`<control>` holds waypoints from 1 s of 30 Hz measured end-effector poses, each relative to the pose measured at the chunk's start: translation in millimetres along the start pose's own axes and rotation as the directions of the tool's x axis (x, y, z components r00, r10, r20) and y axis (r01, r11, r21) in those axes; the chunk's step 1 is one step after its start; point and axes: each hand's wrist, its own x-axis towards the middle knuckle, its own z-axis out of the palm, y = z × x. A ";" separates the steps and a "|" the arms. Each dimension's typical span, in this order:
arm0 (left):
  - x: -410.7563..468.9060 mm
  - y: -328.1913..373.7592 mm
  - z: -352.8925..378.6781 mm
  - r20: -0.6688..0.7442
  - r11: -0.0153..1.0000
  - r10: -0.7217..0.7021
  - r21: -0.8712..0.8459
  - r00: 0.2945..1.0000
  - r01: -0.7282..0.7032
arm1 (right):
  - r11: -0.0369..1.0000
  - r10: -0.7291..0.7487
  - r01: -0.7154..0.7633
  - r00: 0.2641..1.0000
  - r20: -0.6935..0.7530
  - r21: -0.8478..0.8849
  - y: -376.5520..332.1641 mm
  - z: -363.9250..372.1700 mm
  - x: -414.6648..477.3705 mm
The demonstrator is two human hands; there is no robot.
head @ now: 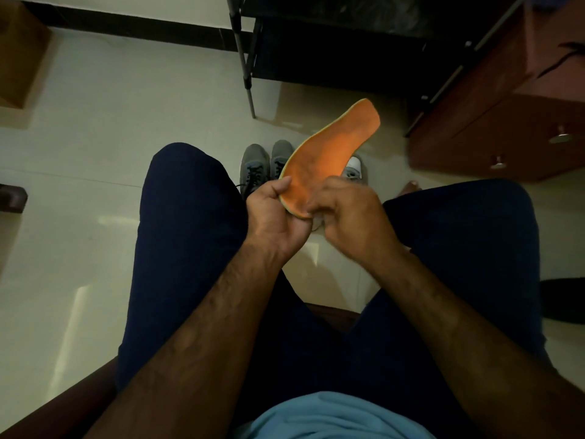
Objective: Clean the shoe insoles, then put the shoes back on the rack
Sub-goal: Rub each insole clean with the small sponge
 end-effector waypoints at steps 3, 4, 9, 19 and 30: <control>0.7 1.3 0.2 0.027 1.000 -0.004 -0.020 1.000 0.005 | 0.998 -0.006 0.006 1.000 0.002 0.064 -0.4 -3.1 -3.3; 1.3 0.8 0.9 0.036 1.000 -0.005 -0.029 0.999 0.006 | 0.996 0.063 -0.060 0.997 -0.042 0.070 9.0 -4.5 1.5; 1.4 1.8 -0.9 0.039 1.000 -0.018 0.012 0.999 0.017 | 0.997 -0.026 0.028 0.999 -0.019 0.065 -9.7 3.2 -2.1; -11.4 12.5 27.4 -0.150 0.829 0.218 0.550 0.964 -0.102 | 0.976 0.129 -0.131 0.991 -0.025 -0.175 45.6 -51.6 33.1; 15.8 102.5 114.0 0.402 0.259 0.288 0.841 0.869 -0.475 | 0.829 0.473 -0.437 0.881 -0.021 0.349 61.9 -112.7 56.1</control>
